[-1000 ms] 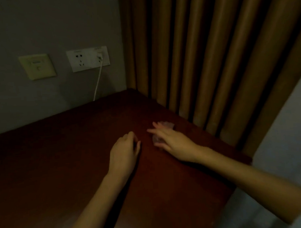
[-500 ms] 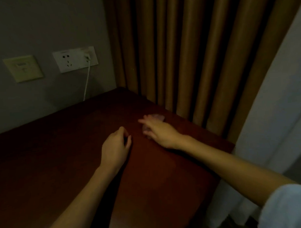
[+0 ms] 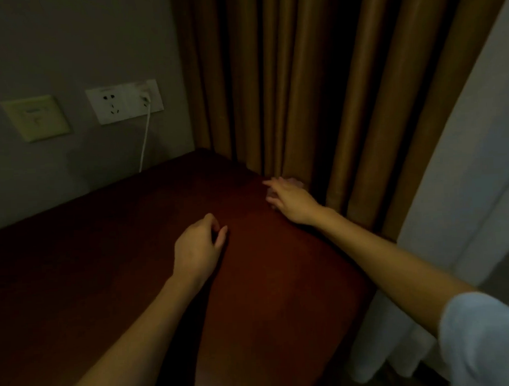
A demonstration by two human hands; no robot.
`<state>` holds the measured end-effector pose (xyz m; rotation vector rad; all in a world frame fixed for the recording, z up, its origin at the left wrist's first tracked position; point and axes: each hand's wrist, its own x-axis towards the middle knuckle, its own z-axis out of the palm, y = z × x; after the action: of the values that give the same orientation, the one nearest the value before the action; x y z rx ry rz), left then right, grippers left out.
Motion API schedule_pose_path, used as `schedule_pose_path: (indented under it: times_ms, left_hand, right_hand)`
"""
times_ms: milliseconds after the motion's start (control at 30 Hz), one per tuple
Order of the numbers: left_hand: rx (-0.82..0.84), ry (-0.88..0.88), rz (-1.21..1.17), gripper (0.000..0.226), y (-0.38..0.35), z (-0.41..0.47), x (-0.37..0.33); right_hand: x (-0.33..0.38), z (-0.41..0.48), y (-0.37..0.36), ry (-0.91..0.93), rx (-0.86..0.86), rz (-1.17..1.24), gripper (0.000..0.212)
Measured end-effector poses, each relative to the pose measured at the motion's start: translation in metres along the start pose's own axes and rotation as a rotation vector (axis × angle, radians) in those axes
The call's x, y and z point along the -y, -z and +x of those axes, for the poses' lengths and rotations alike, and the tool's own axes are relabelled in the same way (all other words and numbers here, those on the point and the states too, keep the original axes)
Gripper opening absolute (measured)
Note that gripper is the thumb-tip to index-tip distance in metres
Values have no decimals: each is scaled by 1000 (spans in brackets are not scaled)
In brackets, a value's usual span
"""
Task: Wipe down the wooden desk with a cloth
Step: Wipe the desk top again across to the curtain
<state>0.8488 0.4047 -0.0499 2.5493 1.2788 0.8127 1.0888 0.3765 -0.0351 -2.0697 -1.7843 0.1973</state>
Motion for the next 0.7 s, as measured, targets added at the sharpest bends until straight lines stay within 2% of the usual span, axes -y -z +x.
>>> schedule_pose_path:
  times_ms: [67,200,267,333,400,467,600,700]
  left_hand:
    - [-14,8,17,20,2,-1,0]
    - [-27,-5,15,18,2,-5,1]
    - [-3,-6,18,16,2,-6,2]
    - [-1,-15,57,16,2,-9,-3]
    - [-16,-11,81,18,-2,-13,-17]
    - [-3,-33,67,18,-8,-20,-37]
    - [39,-99,22,18,-13,-24,-50]
    - [36,-88,-15,19,-14,-26,-43]
  right_hand:
    - [32,-11,-12,61,25,10,48]
    - [54,-106,-24,328,14,67,51]
    - [24,-143,-12,289,-24,138,50]
    - [-18,-148,8,133,-67,131,47]
    - [-44,-126,22,-13,-77,102,43]
    - [-48,-91,23,-63,-71,84,40]
    - [-10,-50,2,-62,-66,70,43]
    - [25,-102,-7,125,-15,71,46]
